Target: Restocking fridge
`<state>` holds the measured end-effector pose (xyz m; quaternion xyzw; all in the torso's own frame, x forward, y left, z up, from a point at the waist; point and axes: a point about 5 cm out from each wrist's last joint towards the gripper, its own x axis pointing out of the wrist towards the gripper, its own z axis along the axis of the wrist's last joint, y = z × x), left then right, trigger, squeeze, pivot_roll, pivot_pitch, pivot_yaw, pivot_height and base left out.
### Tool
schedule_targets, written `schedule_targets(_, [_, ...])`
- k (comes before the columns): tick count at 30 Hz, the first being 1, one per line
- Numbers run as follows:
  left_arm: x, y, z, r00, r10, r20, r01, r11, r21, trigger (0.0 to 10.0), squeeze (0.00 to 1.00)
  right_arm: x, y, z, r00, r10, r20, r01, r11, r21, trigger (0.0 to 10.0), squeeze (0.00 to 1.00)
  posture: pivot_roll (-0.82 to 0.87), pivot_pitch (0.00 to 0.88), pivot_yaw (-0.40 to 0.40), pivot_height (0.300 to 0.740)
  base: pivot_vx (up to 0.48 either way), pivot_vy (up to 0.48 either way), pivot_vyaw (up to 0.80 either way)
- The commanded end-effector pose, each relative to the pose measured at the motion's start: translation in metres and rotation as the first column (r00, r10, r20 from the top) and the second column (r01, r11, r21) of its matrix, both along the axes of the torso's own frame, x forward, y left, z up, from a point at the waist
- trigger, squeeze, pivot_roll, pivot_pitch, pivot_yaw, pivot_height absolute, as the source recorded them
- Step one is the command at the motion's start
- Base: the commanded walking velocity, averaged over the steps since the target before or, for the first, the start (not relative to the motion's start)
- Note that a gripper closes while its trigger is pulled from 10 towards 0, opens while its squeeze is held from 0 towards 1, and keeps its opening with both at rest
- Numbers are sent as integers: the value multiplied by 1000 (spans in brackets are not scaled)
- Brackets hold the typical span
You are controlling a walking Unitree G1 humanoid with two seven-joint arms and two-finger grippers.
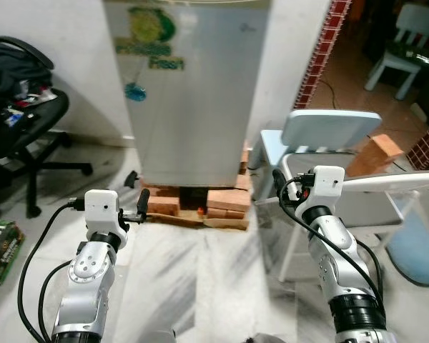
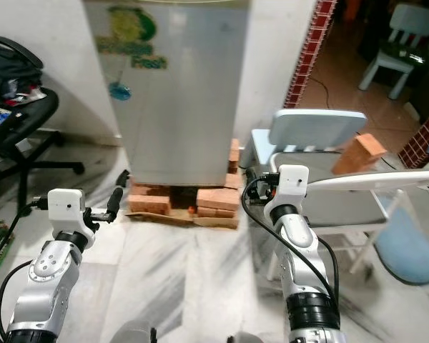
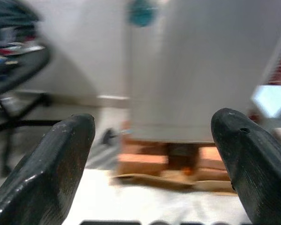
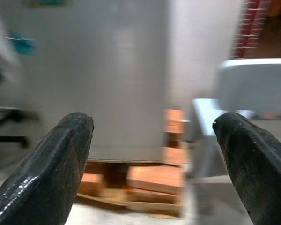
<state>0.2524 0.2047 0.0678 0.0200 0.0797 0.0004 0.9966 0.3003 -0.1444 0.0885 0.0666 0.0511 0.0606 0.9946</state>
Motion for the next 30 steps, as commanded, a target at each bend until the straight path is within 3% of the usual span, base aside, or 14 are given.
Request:
schedule_targets(1, [4,-5,4,1000,-23,17,23,1000,-8,10000,0,2,-11,4,1000,-27,15,28,999,-24,10000,0,122,0,-35,740,0,480,-638])
schedule_targets(19, [13,-2,11,998,-25,57,24,1000,20,10000,0,5,-5,8,999,5,37,-2,997,-74,10000,0,110,0,-17,740,0,480,-782])
schedule_targets(30, [7,4,3,999,15,30,-15,1000,-3,10000,0,-2,-8,-2,1000,-17,14,18,997,-80,10000,0,113,0,-35,740,0,480,0])
